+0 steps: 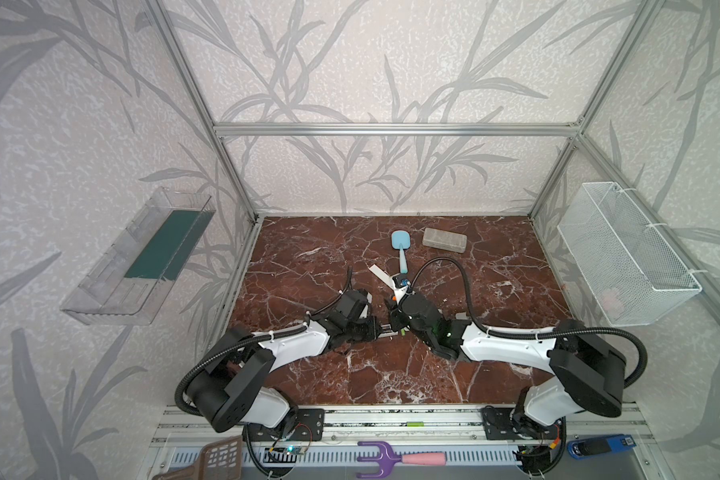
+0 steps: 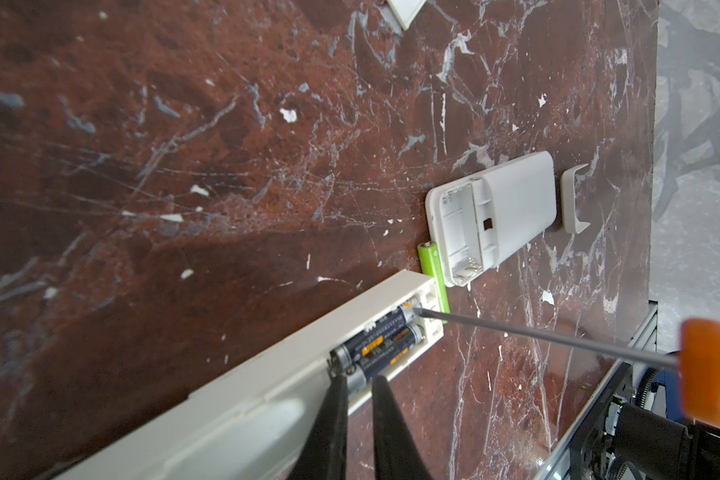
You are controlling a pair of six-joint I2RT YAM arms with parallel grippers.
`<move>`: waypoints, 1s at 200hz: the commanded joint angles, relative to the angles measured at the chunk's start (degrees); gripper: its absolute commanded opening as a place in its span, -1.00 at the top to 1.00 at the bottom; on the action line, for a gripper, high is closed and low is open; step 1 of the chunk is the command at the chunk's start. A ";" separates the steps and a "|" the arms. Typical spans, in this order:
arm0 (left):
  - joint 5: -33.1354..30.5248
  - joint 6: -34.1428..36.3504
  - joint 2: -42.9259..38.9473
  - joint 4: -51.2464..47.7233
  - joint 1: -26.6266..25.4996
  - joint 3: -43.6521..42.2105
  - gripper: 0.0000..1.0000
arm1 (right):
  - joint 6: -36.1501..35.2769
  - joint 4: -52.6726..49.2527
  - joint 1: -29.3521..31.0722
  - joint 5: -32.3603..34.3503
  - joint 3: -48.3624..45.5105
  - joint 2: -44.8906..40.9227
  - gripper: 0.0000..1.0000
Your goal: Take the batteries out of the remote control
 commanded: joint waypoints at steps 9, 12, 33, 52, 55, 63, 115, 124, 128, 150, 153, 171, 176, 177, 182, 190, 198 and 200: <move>-2.06 0.05 2.62 -8.87 -0.11 -2.39 0.65 | -1.93 -1.40 0.43 -0.59 2.03 0.86 1.00; -2.06 0.01 2.63 -8.83 -0.10 -2.39 0.65 | -2.03 -1.45 0.43 -0.66 2.17 0.94 1.00; -1.90 0.04 2.64 -8.84 -0.10 -2.39 0.65 | -2.35 -2.33 0.51 -1.20 2.57 1.31 1.00; -1.97 0.00 2.64 -8.91 -0.14 -2.37 0.65 | -3.05 -2.95 0.67 -1.17 2.90 1.45 1.00; -1.98 0.01 2.62 -8.89 -0.13 -2.38 0.66 | -3.20 -3.03 0.69 -1.09 2.90 1.41 1.00; -1.97 0.02 2.64 -8.99 -0.10 -2.39 0.65 | -3.46 -3.28 0.71 -0.90 3.07 1.36 1.00; -1.89 0.01 2.94 -8.90 -0.14 -2.22 0.66 | -5.15 -4.01 0.76 0.29 3.42 0.92 1.00; -1.78 0.01 3.00 -8.91 -0.13 -2.12 0.66 | -5.33 -4.01 0.71 0.43 3.50 1.03 1.00; -1.72 0.01 3.00 -8.84 -0.10 -2.12 0.66 | -5.47 -4.01 0.69 0.40 3.54 1.08 1.00; -1.71 0.01 3.00 -9.00 -0.12 -2.02 0.66 | -5.60 -3.87 0.74 0.34 3.70 1.64 1.00; -1.67 0.01 3.00 -9.00 -0.10 -2.03 0.66 | -5.61 -3.83 0.70 0.23 3.74 1.66 1.00; -1.70 0.16 2.91 -9.14 -0.15 -1.95 0.65 | -5.41 -3.93 0.69 -0.14 3.96 2.08 1.00; -1.75 0.18 2.99 -9.18 -0.11 -1.95 0.66 | -5.42 -3.90 0.70 -0.31 3.96 2.18 1.00; -1.78 0.18 2.95 -9.22 -0.10 -1.95 0.66 | -5.43 -3.91 0.69 -0.32 3.96 2.19 1.00; -1.72 0.18 2.93 -9.26 -0.18 -1.95 0.66 | -5.34 -4.08 0.74 -0.40 3.96 2.27 1.00; -1.71 0.18 2.99 -9.26 -0.10 -1.86 0.66 | -5.32 -4.33 0.74 -0.41 3.96 2.41 1.00; -1.68 0.18 2.99 -9.21 -0.10 -1.86 0.66 | -5.24 -4.64 0.72 -0.52 3.96 2.52 1.00; -1.71 0.18 2.99 -9.19 -0.10 -1.86 0.66 | -5.16 -4.69 0.72 -0.55 3.92 2.52 1.00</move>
